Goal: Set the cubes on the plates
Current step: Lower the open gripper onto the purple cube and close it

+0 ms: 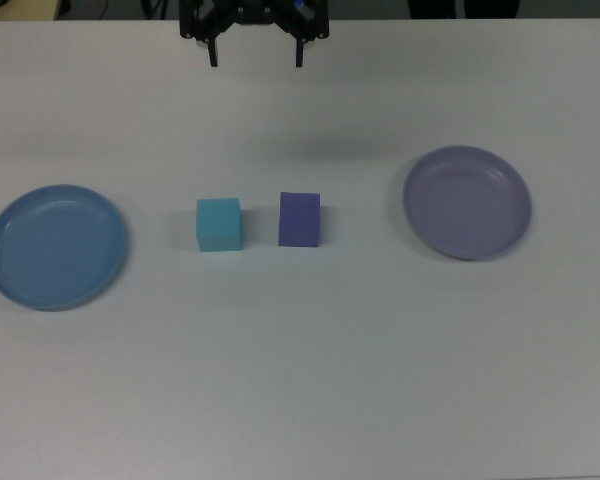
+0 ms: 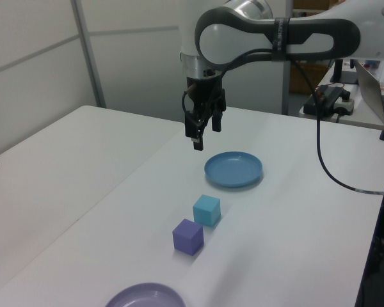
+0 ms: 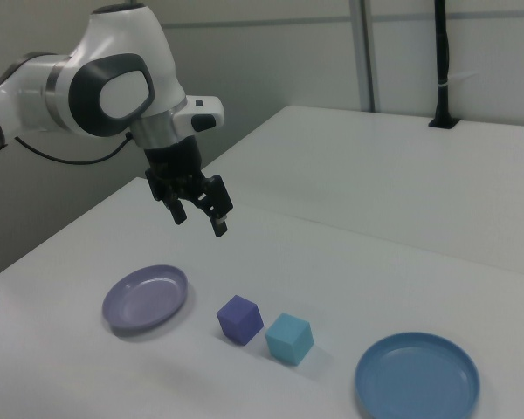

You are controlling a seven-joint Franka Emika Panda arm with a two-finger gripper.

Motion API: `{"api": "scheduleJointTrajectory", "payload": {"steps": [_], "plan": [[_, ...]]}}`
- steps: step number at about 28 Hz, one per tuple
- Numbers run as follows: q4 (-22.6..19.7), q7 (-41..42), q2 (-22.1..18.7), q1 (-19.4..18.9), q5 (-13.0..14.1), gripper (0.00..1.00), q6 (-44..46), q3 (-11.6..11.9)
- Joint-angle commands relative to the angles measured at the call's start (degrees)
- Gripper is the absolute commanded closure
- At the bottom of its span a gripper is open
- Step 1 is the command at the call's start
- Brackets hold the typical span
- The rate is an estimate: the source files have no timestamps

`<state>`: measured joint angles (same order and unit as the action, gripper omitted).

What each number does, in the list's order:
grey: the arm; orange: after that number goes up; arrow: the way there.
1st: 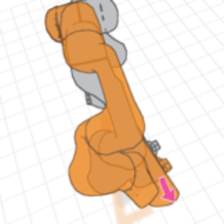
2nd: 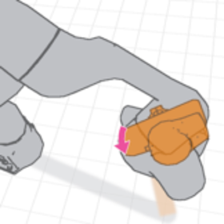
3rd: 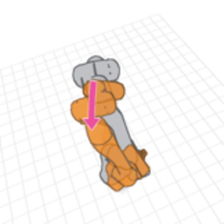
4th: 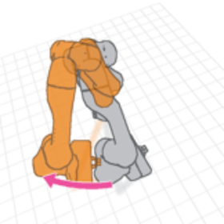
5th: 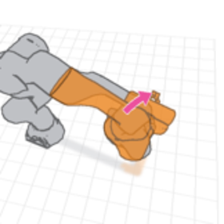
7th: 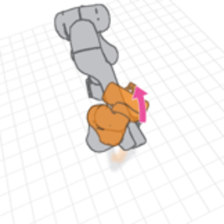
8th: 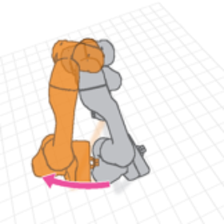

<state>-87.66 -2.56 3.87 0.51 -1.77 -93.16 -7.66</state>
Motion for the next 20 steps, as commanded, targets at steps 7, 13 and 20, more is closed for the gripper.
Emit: {"api": "scheduleJointTrajectory", "payload": {"steps": [7, 13, 20], "plan": [[-0.6, -1.0, 1.2, 0.3, 1.1, 0.00, 1.1, 0.4], [-1.0, -0.3, 7.2, -1.7, 2.3, 0.00, -1.8, 0.3], [-7.8, -1.0, 11.9, -3.9, 0.7, 0.00, -15.3, 0.3]]}}
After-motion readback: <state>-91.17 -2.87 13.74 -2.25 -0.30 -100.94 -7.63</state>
